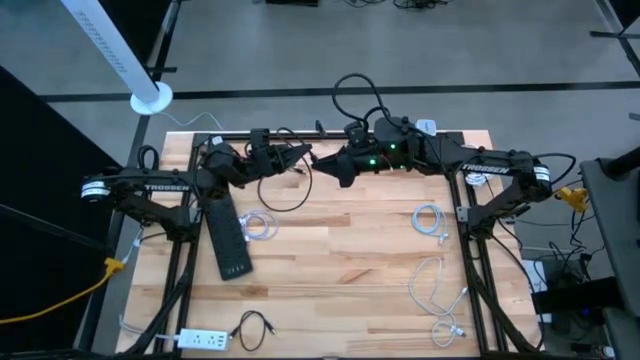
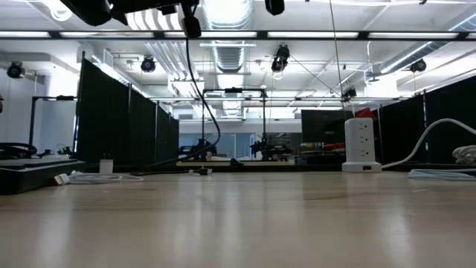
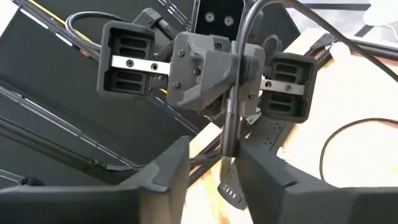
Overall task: Insert USB
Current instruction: Insert the top black charger cable into the black outlet extension
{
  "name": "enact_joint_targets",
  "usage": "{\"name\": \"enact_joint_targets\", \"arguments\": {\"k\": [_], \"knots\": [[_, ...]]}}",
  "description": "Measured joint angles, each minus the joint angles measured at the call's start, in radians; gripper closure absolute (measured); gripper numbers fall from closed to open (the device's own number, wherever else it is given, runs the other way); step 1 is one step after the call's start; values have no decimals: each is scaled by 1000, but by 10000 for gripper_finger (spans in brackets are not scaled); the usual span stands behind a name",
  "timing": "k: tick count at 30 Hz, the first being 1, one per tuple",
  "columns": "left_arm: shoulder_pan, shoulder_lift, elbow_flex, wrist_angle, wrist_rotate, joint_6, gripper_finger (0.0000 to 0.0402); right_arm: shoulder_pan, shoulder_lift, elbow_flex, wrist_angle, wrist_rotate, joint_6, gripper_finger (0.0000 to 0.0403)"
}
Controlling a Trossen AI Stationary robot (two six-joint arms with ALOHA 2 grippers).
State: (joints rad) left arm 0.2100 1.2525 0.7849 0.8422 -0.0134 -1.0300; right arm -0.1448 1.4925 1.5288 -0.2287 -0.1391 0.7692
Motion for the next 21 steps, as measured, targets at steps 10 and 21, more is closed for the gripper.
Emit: {"name": "enact_joint_targets", "arguments": {"k": [10, 21], "knots": [[-1, -2, 1, -4, 43, 24, 402, -10, 0, -1, -3, -4, 22, 383], [-2, -5, 3, -37, 52, 53, 402, -10, 0, -2, 25, -49, 104, 383]]}}
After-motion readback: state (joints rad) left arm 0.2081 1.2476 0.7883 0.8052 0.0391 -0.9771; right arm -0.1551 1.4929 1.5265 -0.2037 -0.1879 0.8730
